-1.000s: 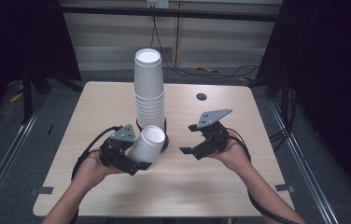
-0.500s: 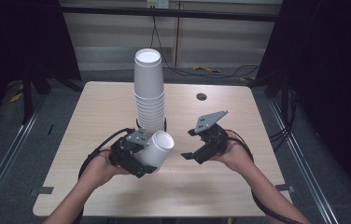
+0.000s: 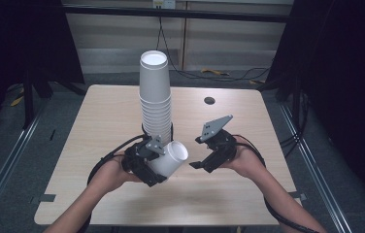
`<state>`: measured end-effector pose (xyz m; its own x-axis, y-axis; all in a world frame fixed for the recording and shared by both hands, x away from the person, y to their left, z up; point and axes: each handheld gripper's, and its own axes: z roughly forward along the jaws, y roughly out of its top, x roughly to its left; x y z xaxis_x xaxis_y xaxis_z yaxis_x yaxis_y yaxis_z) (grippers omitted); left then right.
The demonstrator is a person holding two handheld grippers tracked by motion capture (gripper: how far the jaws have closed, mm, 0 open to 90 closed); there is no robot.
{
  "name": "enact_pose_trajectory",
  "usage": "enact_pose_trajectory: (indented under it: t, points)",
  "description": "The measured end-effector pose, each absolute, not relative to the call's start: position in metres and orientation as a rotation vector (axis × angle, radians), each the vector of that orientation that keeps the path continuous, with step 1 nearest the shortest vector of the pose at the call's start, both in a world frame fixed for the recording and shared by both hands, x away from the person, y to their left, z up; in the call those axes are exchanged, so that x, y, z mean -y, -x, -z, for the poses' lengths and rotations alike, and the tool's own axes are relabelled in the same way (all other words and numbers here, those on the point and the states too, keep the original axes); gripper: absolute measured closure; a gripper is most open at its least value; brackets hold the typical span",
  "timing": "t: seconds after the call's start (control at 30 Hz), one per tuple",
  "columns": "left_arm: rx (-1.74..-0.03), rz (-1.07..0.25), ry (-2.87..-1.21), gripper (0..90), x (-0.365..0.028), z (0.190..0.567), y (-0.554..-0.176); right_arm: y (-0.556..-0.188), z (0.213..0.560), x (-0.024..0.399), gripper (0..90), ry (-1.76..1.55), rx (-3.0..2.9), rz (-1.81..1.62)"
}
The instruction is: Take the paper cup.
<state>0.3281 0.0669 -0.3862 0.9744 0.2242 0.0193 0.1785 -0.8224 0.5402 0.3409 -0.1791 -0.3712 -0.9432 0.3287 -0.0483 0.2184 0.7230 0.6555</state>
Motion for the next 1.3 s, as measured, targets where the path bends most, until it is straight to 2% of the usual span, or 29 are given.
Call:
enact_pose_trajectory:
  t: [0.4,1.3]
  points:
    - [-0.261,-0.082,-2.611,17.9,-0.051,0.386,-0.330,-0.339,0.369,0.174,15.1,-0.408,-2.819,-0.957]
    - [-0.196,-0.107,-2.725,17.7,-0.033,0.386,-0.330,-0.339,0.364,0.150,16.1,-0.325,-2.974,-0.816]
